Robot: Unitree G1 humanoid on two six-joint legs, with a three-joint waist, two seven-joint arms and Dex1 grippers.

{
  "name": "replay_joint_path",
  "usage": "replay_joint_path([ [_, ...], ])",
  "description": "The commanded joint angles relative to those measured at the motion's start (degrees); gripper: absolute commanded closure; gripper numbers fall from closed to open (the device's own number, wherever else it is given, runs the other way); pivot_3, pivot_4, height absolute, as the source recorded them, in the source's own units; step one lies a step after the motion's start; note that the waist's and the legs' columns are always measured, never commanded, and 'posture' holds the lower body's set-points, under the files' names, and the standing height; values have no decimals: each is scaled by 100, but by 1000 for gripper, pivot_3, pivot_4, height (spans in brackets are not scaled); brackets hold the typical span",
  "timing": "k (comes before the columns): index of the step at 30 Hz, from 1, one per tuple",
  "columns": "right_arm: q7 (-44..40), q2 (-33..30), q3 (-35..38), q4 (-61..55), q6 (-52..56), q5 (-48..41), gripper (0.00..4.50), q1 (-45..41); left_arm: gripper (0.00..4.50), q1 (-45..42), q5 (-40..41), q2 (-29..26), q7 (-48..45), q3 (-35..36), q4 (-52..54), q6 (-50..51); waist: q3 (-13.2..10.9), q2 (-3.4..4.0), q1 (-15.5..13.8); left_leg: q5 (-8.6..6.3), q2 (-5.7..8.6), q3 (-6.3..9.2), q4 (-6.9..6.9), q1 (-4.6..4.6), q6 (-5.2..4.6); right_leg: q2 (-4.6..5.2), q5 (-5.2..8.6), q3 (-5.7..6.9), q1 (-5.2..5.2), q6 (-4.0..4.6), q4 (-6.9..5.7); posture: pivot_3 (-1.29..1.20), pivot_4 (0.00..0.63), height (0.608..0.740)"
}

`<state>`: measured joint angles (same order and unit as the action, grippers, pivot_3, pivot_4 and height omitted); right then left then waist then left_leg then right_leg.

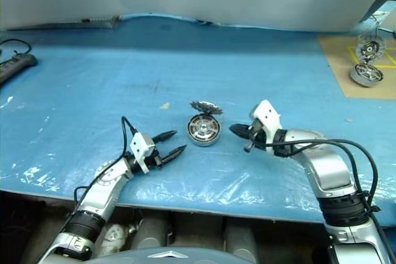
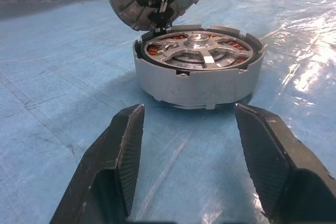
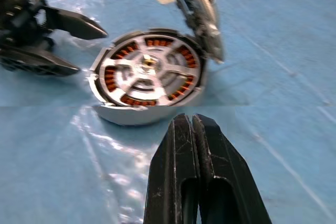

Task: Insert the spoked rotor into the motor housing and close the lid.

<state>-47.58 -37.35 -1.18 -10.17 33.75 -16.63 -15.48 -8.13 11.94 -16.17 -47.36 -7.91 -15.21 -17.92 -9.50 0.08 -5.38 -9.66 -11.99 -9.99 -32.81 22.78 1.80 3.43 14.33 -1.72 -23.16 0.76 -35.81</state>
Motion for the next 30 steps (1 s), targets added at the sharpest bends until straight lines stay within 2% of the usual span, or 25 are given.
replay_joint_path([
  [1,490,0,2,996,-680,608,4457,-669,1542,-30,33,-41,-7,-11,379,155,0,1,19,0,0,-1,-2,-4,1,0,-1,-2,1,1,-2,0,150,740],
  [4,795,413,-48,2231,-1254,843,4457,-1540,1542,-78,33,-41,-41,-29,405,226,1,2,98,1,1,-1,-4,-7,1,-2,-1,-3,1,2,-9,0,150,740],
  [8,726,933,-168,3590,-1963,994,4457,-2511,1542,-120,26,-31,-53,-30,361,246,1,2,149,1,0,-1,-5,0,1,-4,-1,-1,-4,5,-14,0,150,740],
  [13,238,1534,-192,4449,-2274,798,4457,-3341,1542,-31,34,-36,-57,-36,376,244,1,3,144,2,-4,-1,-10,27,-1,-2,-4,11,-20,4,-21,0,150,740],
  [18,-488,1896,-201,4302,-1956,482,4457,-3513,1542,69,14,-9,0,-61,470,266,1,3,109,0,-22,-1,-21,33,-5,-4,6,28,-28,20,-53,0,150,740],
  [23,-1003,1940,-342,3611,-1353,262,4457,-3218,1542,138,13,4,56,-84,593,337,1,2,100,0,-25,-1,-40,28,-6,-2,7,26,-27,21,-76,0,150,740],
  [30,-894,1938,-364,2167,-333,-73,4457,-2283,1542,211,29,-51,128,-69,919,603,1,2,91,1,-25,-2,-40,23,-5,-3,7,21,-25,21,-75,0,150,740],
])
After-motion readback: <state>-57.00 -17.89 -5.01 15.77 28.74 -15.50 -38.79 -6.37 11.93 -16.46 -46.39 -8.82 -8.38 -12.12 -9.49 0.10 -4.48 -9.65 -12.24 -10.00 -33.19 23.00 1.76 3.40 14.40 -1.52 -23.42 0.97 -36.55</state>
